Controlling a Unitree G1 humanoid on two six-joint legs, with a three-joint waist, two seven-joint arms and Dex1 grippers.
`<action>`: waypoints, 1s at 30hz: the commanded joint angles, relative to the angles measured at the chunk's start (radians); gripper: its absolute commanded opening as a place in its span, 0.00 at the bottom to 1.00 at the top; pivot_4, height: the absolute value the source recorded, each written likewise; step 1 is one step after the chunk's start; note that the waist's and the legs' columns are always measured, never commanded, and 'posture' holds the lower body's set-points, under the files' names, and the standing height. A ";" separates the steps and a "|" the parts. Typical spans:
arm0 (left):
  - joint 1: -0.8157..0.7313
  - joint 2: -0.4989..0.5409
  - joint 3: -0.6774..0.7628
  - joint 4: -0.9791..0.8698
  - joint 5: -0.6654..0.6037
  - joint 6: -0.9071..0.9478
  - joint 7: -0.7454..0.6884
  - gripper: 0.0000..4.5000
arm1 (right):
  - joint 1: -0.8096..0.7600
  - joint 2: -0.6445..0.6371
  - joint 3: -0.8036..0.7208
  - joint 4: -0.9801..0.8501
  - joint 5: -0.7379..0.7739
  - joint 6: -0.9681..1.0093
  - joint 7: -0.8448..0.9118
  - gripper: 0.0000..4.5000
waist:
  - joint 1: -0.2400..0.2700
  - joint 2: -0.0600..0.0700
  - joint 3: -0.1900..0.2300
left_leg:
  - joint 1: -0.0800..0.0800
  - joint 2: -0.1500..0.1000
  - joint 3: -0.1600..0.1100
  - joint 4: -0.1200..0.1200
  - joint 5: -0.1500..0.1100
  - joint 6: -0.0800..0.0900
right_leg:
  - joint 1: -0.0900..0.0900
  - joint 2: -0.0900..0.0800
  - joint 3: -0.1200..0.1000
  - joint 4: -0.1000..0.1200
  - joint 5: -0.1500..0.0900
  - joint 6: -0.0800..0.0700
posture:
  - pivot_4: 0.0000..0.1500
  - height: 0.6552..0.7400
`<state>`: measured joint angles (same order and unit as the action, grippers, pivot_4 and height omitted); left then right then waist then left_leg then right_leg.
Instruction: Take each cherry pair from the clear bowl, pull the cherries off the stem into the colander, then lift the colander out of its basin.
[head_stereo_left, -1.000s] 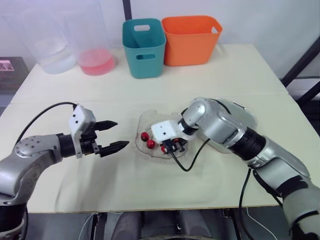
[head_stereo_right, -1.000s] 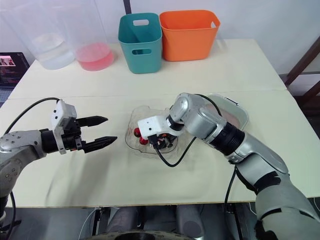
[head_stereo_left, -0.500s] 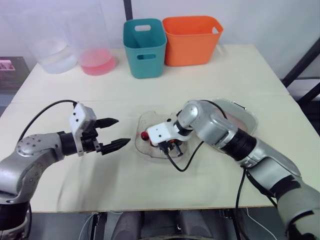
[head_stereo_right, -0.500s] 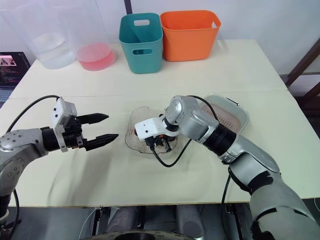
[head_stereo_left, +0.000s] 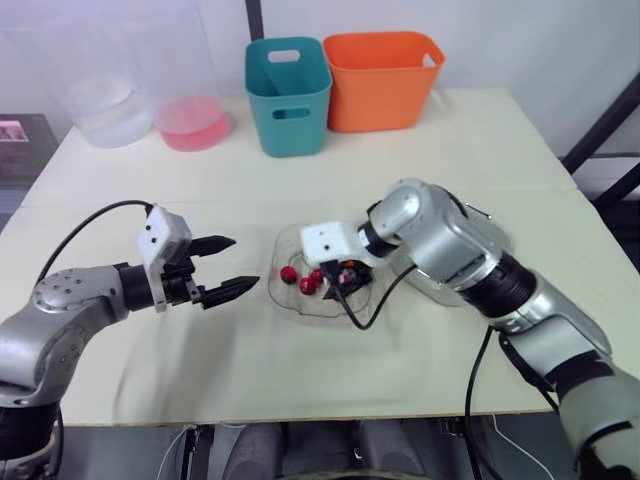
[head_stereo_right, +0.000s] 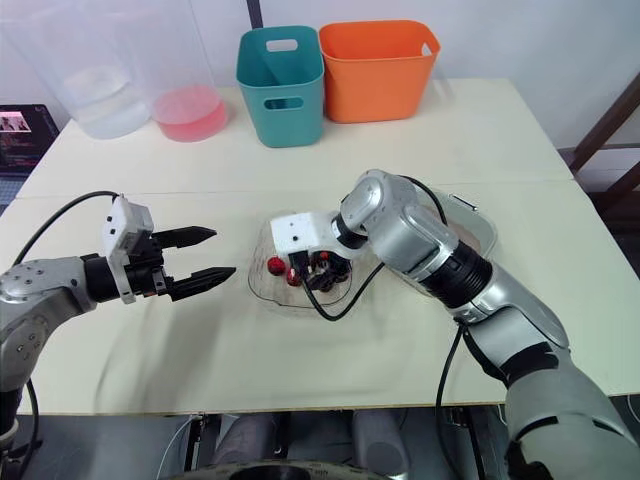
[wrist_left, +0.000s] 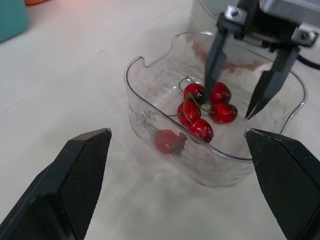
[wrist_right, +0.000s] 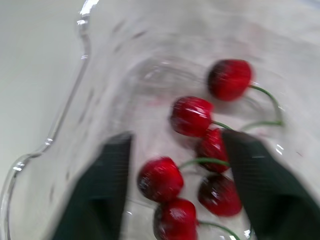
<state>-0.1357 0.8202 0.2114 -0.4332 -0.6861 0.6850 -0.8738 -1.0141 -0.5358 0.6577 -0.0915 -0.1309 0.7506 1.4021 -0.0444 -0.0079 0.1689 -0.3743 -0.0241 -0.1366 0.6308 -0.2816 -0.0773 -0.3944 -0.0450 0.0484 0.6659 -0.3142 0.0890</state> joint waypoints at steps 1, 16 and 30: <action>-0.030 0.014 0.004 -0.006 0.002 -0.021 -0.021 1.00 | -0.038 -0.041 -0.006 -0.076 -0.007 0.109 0.000 0.97 | 0.001 0.000 0.000 | 0.000 0.000 0.000 0.000 0.000 0.000 | 0.000 0.000 0.000 0.000 0.000 0.000 | 1.00 1.00; -0.110 0.021 -0.040 -0.019 0.017 -0.017 -0.051 1.00 | -0.062 -0.032 0.130 -0.035 -0.010 0.225 -0.033 0.68 | 0.000 0.000 0.000 | 0.000 0.000 0.000 0.000 0.000 0.000 | 0.000 0.000 0.000 0.000 0.000 0.000 | 1.00 1.00; -0.108 -0.002 -0.039 -0.020 0.022 -0.022 -0.035 1.00 | -0.067 0.005 0.190 0.052 -0.009 0.176 -0.016 0.59 | -0.001 0.000 0.000 | 0.000 0.000 0.000 0.000 0.000 0.000 | 0.000 0.000 0.000 0.000 0.000 0.000 | 1.00 1.00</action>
<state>-0.2332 0.8187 0.1702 -0.4331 -0.6631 0.6835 -0.9118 -1.0741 -0.5425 0.8228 -0.0464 -0.1456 0.9382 1.3795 -0.0452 -0.0082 0.1687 -0.3740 -0.0241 -0.1363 0.6312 -0.2815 -0.0774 -0.3941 -0.0447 0.0484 0.6659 -0.3142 0.0890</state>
